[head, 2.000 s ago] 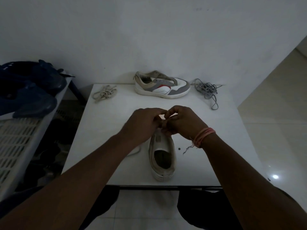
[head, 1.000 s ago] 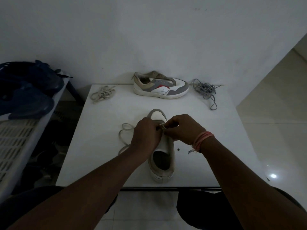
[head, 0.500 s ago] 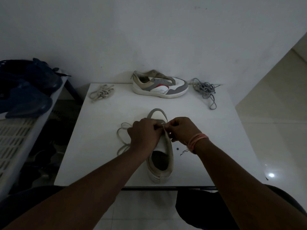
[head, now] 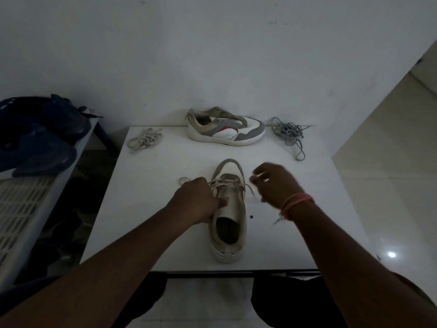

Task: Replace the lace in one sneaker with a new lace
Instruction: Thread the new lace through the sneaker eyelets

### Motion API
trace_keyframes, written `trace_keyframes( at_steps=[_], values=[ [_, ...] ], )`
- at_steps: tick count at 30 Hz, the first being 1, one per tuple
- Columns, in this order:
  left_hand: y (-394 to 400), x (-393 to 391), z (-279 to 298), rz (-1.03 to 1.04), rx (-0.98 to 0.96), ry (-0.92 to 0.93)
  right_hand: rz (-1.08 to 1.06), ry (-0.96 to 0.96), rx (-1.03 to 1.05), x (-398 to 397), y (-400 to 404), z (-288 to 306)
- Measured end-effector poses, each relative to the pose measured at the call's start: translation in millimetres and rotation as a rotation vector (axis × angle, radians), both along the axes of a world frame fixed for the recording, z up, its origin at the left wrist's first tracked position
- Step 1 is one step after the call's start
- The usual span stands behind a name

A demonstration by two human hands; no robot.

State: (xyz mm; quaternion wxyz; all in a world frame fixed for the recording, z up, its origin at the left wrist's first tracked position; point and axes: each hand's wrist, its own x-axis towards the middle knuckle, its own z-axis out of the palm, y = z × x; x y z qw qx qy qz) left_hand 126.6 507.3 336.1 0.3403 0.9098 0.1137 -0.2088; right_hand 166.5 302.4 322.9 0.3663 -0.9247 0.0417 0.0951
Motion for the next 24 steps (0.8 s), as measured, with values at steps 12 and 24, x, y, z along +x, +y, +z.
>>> trace_keyframes(
  at_steps=[12, 24],
  values=[
    [6, 9, -10, 0.071, -0.155, 0.035, -0.012, 0.132, -0.605, -3, -28, 4],
    [7, 9, -11, 0.067, -0.212, 0.036, -0.120, 0.172, -0.659, -7, -21, 13]
  ],
)
